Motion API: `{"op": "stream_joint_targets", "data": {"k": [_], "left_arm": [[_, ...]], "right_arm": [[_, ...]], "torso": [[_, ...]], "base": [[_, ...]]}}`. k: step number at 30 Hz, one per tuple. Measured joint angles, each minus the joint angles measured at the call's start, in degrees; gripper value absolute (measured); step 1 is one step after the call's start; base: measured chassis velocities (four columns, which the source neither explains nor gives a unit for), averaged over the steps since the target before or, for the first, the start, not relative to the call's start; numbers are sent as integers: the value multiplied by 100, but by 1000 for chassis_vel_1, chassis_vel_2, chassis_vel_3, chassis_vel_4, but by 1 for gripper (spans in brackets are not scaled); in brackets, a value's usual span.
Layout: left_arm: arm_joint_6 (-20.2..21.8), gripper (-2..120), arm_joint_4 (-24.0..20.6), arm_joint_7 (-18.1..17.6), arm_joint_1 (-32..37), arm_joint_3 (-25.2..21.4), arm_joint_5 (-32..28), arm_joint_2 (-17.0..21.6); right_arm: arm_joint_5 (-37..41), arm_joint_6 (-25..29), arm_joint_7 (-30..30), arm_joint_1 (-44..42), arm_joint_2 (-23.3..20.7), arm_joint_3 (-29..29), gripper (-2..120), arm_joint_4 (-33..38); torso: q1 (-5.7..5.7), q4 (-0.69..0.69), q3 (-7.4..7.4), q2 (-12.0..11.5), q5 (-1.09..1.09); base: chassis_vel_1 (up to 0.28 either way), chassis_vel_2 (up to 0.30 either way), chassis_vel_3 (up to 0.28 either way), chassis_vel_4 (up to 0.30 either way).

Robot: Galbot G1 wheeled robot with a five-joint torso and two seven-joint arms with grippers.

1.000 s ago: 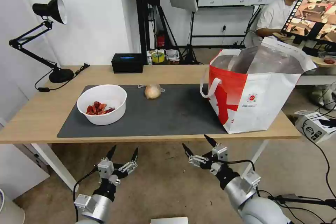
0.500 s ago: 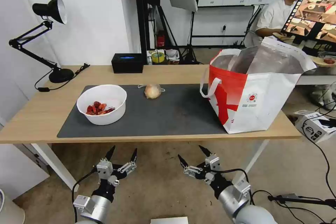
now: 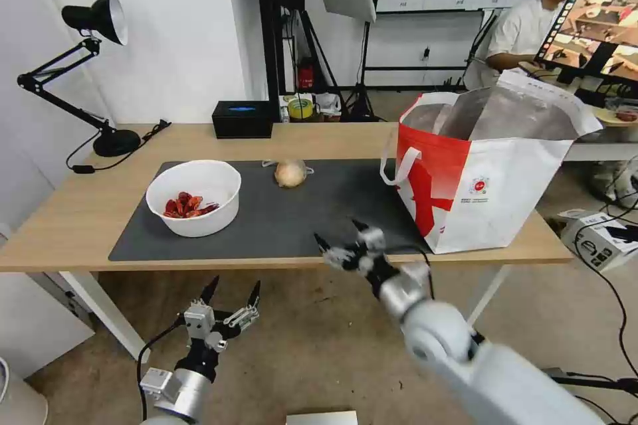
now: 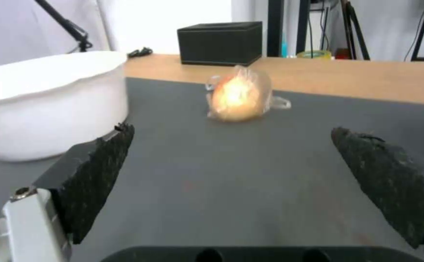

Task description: Pick up the trash from the table and place it into the takeout bag.

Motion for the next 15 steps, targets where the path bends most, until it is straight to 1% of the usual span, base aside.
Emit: {"op": "stream_joint_targets", "data": {"k": [3, 4, 6, 7, 9, 10, 11, 13, 14, 15], "left_arm": [[0, 100, 27, 0, -14, -10, -3, -8], [0, 100, 27, 0, -14, -10, -3, -8], [0, 100, 41, -3, -27, -13, -6, -10], [0, 100, 41, -3, -27, -13, -6, -10], [0, 100, 62, -5, -50, -15, -10, -12], [0, 100, 75, -6, -67, -12, -11, -15], [0, 100, 75, -6, -67, -12, -11, -15], [2, 100, 84, -9, -80, -7, -13, -17], [2, 100, 84, -9, -80, -7, -13, -17], [2, 100, 90, -9, -88, -2, -13, -19]], "right_arm": [[128, -170, 87, 717, 272, -284, 100, -487], [128, -170, 87, 717, 272, -284, 100, -487], [244, -304, 122, 1103, 463, -439, 100, -818], [244, -304, 122, 1103, 463, -439, 100, -818], [354, -487, 147, 1612, 786, -650, 100, -1362], [375, -583, 152, 1879, 1022, -760, 100, -1760], [375, -583, 152, 1879, 1022, -760, 100, -1760], [388, -675, 151, 2136, 1310, -851, 100, -2238], [388, -675, 151, 2136, 1310, -851, 100, -2238], [388, -705, 149, 2274, 1490, -879, 100, -2518]], "torso": [[0, 0, 0, 0, -2], [0, 0, 0, 0, -2], [0, 0, 0, 0, -1], [0, 0, 0, 0, -1], [0, 0, 0, 0, -2], [0, 1, -1, 0, 0], [0, 1, -1, 0, 0], [1, 0, 0, 0, -1], [1, 0, 0, 0, -1], [1, 0, -1, 0, -1]], "base": [[0, 0, 0, 0], [0, 0, 0, 0], [0, 0, 0, 0], [0, 0, 0, 0], [0, 0, 0, 0], [0, 0, 0, 0], [0, 0, 0, 0], [0, 0, 0, 0], [0, 0, 0, 0], [0, 0, 0, 0]]}}
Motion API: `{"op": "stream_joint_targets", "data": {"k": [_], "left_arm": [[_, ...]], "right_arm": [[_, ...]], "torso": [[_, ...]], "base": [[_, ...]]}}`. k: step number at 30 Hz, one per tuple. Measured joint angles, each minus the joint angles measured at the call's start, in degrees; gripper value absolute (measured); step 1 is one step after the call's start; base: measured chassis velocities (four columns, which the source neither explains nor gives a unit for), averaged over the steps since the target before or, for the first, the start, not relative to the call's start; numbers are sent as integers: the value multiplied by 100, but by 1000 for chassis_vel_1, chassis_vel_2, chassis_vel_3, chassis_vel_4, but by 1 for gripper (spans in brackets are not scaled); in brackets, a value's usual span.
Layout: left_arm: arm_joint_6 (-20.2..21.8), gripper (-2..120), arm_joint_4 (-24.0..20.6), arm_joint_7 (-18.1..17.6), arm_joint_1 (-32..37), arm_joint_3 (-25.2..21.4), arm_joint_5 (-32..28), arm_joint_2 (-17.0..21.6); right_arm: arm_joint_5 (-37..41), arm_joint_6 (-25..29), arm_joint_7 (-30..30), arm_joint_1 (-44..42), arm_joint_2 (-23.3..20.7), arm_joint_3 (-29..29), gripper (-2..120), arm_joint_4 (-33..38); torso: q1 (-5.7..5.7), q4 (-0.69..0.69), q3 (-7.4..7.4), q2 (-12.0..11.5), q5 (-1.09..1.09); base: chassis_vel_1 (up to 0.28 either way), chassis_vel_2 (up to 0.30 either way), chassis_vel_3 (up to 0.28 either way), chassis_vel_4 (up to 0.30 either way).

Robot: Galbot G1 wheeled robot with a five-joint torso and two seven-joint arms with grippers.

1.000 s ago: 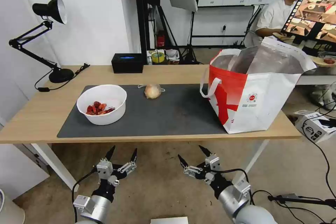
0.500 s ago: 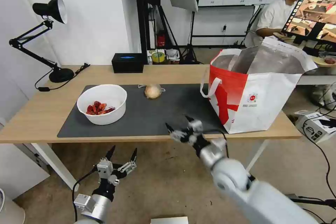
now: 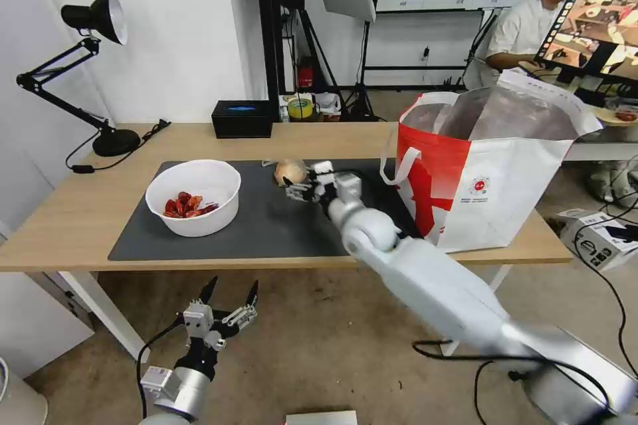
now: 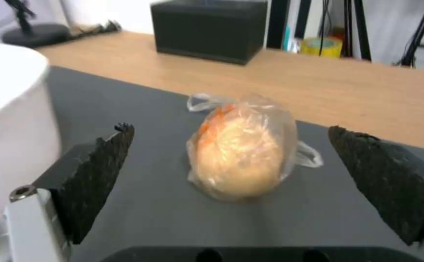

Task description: Pick up the trash from the table and place it into the takeout bag.

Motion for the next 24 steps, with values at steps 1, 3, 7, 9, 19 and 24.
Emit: {"op": "stream_joint_targets", "data": {"k": [1, 3, 7, 9, 19, 24], "left_arm": [[0, 100, 8, -1, -1, 1, 0, -1], [0, 100, 11, -1, 21, 2, 0, -5], [-1, 100, 9, -2, 34, -11, -2, -9], [-3, 100, 6, -1, 34, -16, -6, -5], [-5, 100, 6, -4, -11, -14, -52, 39], [-5, 100, 26, -4, -68, 16, -110, 63]], "right_arm": [[6, -55, -1, 150, 211, -19, 100, -335], [17, -107, -22, 457, 672, -55, 100, -1068], [-8, -137, -86, 725, 1059, -57, 100, -1709], [-66, -139, -128, 828, 1243, -35, 100, -2010], [-429, -109, -597, 1246, 1729, 218, 100, -3384], [-450, -83, -1043, 1353, 1720, 270, 100, -3776]], "torso": [[-1, 0, 0, 0, 0], [-1, 1, 0, 0, 1], [-1, 0, -1, 0, 0], [-1, 0, -1, 0, 0], [-2, -1, -1, 1, 1], [-1, -1, -1, 1, 2]], "base": [[0, 0, 0, 0], [0, 0, 0, 0], [0, 0, 0, 0], [0, 0, 0, 0], [0, 0, 0, 0], [0, 0, 0, 0]]}}
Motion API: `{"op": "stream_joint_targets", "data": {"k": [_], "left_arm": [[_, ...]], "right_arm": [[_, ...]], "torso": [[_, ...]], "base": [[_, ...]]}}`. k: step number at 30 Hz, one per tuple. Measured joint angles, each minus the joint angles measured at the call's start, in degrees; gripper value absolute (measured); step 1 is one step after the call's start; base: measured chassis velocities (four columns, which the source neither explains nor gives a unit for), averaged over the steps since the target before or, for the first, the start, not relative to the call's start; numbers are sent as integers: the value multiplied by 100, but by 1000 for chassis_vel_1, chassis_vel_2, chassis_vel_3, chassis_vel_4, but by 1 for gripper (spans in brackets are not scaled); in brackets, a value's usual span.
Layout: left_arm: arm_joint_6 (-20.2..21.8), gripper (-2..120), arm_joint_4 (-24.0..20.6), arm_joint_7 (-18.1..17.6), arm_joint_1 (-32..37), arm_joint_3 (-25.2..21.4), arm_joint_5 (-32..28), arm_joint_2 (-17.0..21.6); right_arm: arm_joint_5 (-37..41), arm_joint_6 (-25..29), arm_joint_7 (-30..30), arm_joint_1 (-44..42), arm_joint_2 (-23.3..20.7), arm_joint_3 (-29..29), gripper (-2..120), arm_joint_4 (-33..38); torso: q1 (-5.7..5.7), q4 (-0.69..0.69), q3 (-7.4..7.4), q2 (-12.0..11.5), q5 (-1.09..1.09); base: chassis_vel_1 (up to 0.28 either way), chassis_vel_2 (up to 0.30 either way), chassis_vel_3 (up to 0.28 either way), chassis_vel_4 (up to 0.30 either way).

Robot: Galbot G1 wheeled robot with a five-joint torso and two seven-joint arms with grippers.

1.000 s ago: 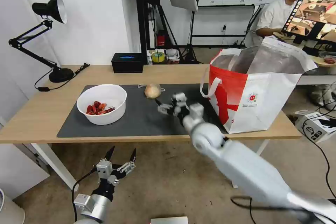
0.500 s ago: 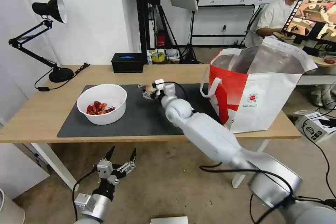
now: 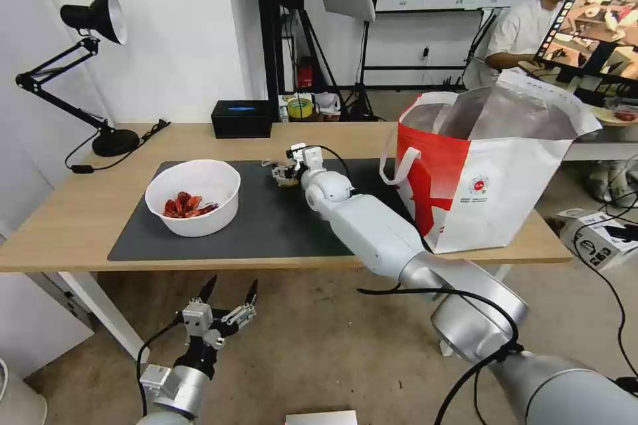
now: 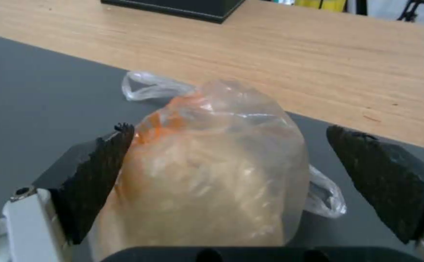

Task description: Pick up the trash from the table and place it into the takeout bag.

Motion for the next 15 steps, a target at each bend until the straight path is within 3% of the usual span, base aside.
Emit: {"op": "stream_joint_targets", "data": {"k": [6, 15], "left_arm": [[10, 100, 6, -4, -34, 26, -10, 10], [12, 100, 4, -6, -32, 28, -10, -2]], "right_arm": [[-13, 82, -415, 9, -12, 41, 100, -121], [-124, 89, -583, 24, -20, 2, 100, -154]], "torso": [[0, 0, 0, 0, 0], [0, 1, 0, 0, 0]], "base": [[0, 0, 0, 0], [0, 0, 0, 0]]}}
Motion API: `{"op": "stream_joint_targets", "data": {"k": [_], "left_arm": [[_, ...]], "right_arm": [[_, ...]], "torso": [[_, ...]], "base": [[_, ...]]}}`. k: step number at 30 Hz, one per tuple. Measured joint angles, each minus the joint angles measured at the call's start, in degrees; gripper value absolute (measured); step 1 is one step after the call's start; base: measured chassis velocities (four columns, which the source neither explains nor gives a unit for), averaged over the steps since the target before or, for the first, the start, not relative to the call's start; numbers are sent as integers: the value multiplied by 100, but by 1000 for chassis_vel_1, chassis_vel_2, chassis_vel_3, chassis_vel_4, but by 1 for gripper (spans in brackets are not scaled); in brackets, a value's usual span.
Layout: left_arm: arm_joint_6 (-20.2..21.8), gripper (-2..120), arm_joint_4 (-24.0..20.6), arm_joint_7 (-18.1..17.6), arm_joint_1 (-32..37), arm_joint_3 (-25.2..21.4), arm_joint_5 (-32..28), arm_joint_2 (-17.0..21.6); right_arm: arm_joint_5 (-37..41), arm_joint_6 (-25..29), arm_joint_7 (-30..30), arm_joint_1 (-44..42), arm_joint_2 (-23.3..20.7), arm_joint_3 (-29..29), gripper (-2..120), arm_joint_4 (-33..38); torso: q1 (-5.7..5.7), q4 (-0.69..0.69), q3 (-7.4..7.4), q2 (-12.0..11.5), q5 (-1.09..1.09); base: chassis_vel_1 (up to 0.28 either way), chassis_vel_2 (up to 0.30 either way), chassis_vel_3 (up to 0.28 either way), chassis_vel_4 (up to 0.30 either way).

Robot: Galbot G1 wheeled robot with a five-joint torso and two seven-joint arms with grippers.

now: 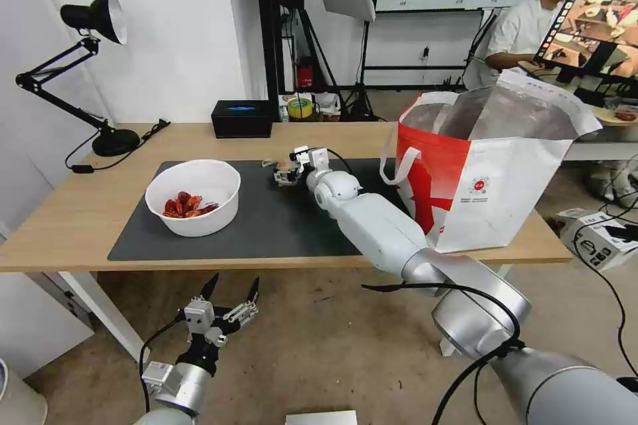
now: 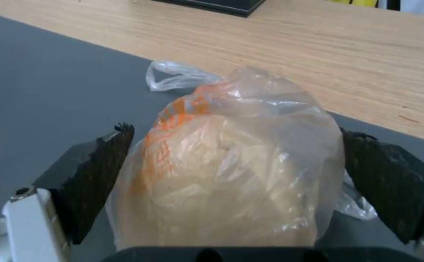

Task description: Pick up the trash from the table and place it into the takeout bag.

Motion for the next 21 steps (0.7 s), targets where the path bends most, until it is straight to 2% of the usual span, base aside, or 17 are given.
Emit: {"op": "stream_joint_targets", "data": {"k": [7, 8, 9, 12, 13, 15, 17, 18, 21], "left_arm": [[0, 100, -21, -1, 36, -9, 7, -27], [0, 100, -33, 0, 44, -8, 12, -33], [0, 100, -33, 0, 44, -8, 12, -33], [-2, 100, -51, -1, 64, -18, 17, -39], [-2, 100, -51, -1, 64, -18, 17, -39], [-11, 100, -67, 0, 73, -35, 19, -40], [-12, 100, -69, 0, 74, -37, 19, -40], [-14, 100, -82, 0, 78, -41, 19, -40], [-15, 100, -91, 0, 80, -42, 20, -45]], "right_arm": [[-16, -123, -174, 1, -6, -18, 99, 19], [-16, -155, -218, -9, -6, -48, 92, 39], [-16, -155, -218, -9, -6, -48, 92, 39], [-20, -195, -245, -52, -8, -96, 80, 75], [-20, -195, -245, -52, -8, -96, 80, 75], [-38, -227, -245, -101, -12, -101, 67, 112], [-40, -229, -245, -106, -13, -101, 65, 117], [-45, -239, -240, -128, -15, -100, 56, 143], [-45, -278, -225, -165, -27, -62, 48, 221]], "torso": [[0, 0, 0, 0, 0], [0, 0, 0, 0, 0], [0, 0, 0, 0, 0], [0, 0, 0, 0, 0], [0, 0, 0, 0, 0], [0, 0, -1, 0, 0], [0, -1, -1, 0, 0], [0, 0, 0, 0, 0], [0, 0, 0, 0, 0]], "base": [[0, 0, 0, 0], [0, 0, 0, 0], [0, 0, 0, 0], [0, 0, 0, 0], [0, 0, 0, 0], [0, 0, 0, 0], [0, 0, 0, 0], [0, 0, 0, 0], [0, 0, 0, 0]]}}
